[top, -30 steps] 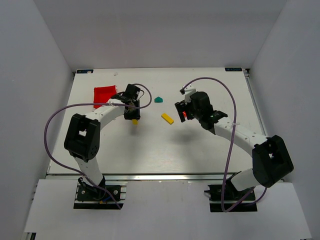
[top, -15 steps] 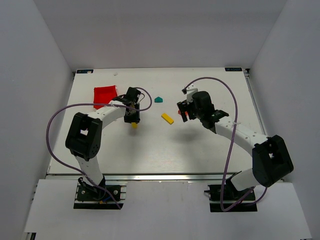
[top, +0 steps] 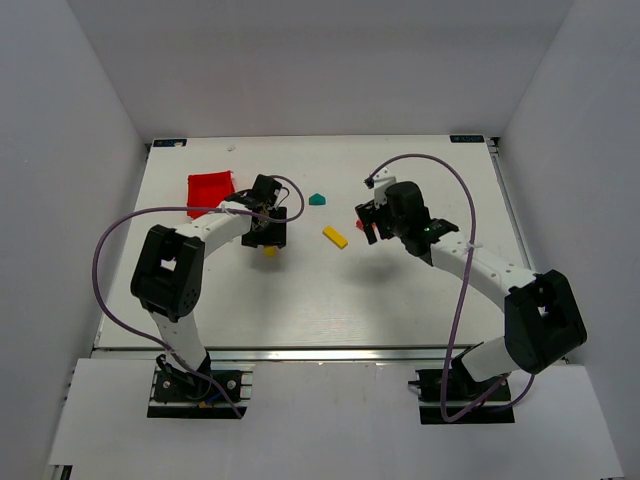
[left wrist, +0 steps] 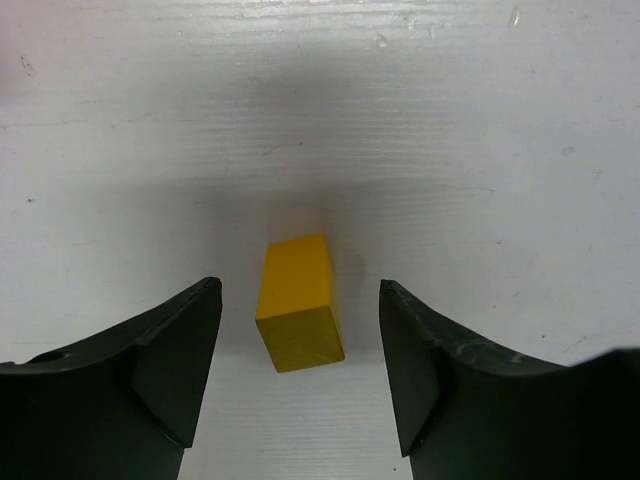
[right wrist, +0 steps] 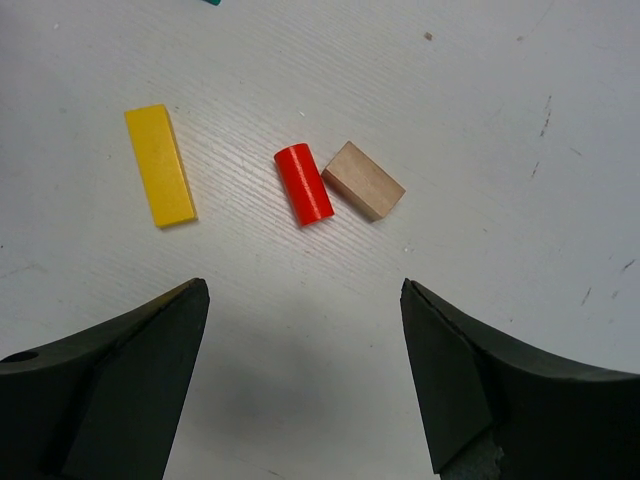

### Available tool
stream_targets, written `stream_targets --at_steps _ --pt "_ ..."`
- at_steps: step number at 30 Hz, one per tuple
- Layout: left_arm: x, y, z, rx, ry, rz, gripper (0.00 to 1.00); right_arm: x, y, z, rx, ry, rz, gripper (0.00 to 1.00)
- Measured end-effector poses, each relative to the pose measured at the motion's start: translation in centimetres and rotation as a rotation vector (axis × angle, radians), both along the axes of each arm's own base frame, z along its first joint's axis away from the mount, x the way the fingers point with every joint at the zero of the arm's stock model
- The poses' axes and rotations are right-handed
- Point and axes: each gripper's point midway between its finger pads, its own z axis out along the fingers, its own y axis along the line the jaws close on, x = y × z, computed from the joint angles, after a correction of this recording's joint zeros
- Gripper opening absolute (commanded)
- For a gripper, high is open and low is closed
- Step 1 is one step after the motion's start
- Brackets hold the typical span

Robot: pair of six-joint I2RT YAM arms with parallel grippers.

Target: Build the wood block tower

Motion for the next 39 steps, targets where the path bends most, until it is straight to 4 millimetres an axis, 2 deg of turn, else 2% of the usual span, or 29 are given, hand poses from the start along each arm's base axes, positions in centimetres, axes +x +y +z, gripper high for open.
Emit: stream_targets --at_steps 11,18,36,39 --pt "0.2 -0.7 1.9 -0.047 -0.039 -0.029 0.72 2.2 -2.2 0.9 -0.050 -0.026 -0.012 0.82" --pt "0.0 -0.7 1.6 -0.043 -0.020 -0.031 0.72 2.3 -3.5 0.4 -0.065 -0.003 -0.038 0.82" --pt "0.4 -2.3 1.9 -0.105 -0.014 -0.077 0.71 2.4 -4.5 0.1 -0.052 0.022 -0.055 0.83" --pt "0.6 -2.2 1.9 -0.096 -0.010 -0.074 0.76 2.4 -4.5 0.1 -0.061 0.018 -0.040 0.83"
